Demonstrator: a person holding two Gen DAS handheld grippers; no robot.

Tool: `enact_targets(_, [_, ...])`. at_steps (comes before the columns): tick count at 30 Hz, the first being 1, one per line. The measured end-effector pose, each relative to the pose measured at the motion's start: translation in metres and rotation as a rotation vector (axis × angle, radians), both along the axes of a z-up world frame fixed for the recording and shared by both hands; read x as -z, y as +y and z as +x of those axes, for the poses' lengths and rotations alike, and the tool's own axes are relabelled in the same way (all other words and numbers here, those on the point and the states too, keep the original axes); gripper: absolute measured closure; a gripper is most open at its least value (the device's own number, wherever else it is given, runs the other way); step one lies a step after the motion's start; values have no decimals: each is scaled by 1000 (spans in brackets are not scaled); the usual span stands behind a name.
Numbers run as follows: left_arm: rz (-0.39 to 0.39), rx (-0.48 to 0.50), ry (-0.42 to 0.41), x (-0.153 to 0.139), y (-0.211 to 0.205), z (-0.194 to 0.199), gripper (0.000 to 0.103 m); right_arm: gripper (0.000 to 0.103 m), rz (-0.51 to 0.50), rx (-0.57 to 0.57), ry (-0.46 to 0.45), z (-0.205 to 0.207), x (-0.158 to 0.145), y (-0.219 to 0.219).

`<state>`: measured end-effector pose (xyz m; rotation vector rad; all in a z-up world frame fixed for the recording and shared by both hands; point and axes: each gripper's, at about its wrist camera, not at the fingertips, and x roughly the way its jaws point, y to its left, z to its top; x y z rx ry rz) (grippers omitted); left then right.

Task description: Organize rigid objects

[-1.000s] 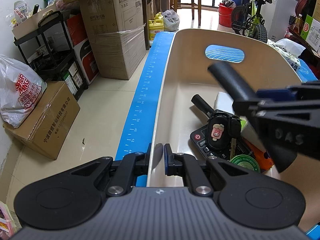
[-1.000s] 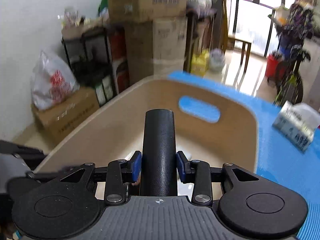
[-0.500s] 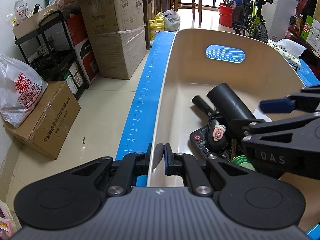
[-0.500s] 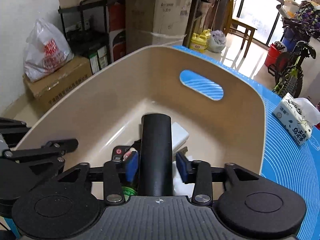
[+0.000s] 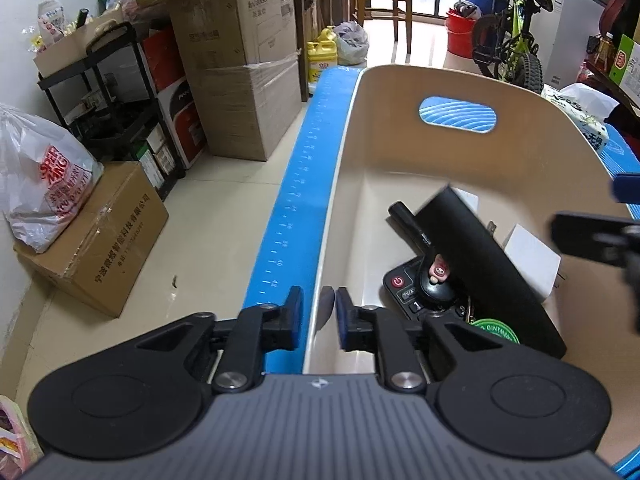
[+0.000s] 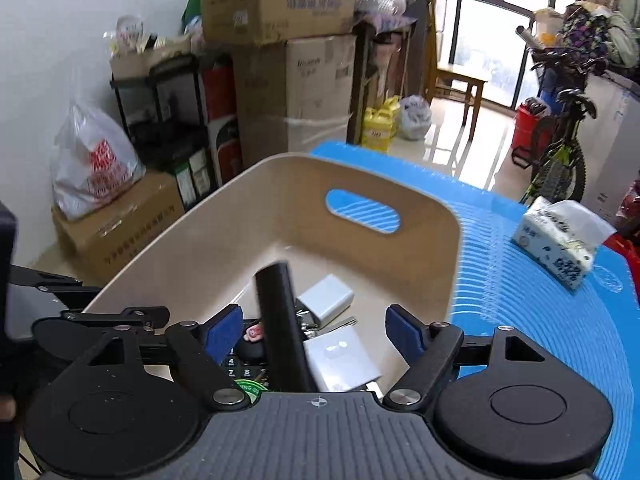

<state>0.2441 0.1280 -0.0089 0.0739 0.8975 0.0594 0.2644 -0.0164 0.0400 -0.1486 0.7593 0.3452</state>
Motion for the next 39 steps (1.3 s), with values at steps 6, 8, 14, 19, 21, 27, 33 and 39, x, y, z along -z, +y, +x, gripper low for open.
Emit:
enact_targets(6, [-31, 8, -108, -30, -8, -19, 48, 14, 28, 29, -62, -23, -20, -29])
enact_targets(8, [-30, 23, -141, -40, -14, -29, 33, 13, 35, 34, -76, -32, -26, -38])
enact_targets(14, [-44, 58, -191, -59, -32, -61, 27, 5, 53, 58, -124, -63, -42, -65])
enact_targets(19, [-47, 70, -209, -68, -44, -91, 27, 4, 52, 76, -142, -97, -44, -86])
enact_targets(21, [-46, 70, -217, -71, -49, -104, 27, 4, 48, 83, -150, -111, -43, -93])
enact_targets(27, [-52, 70, -219, -71, -59, -137, 26, 3, 67, 110, -153, -150, -36, -116])
enact_targets(33, [-44, 79, -218, -67, -71, -169, 26, 3, 57, 141, -172, -188, -30, -135])
enact_targets(39, [-43, 105, -220, -62, -86, -199, 26, 3, 64, 169, -182, -225, -23, -152])
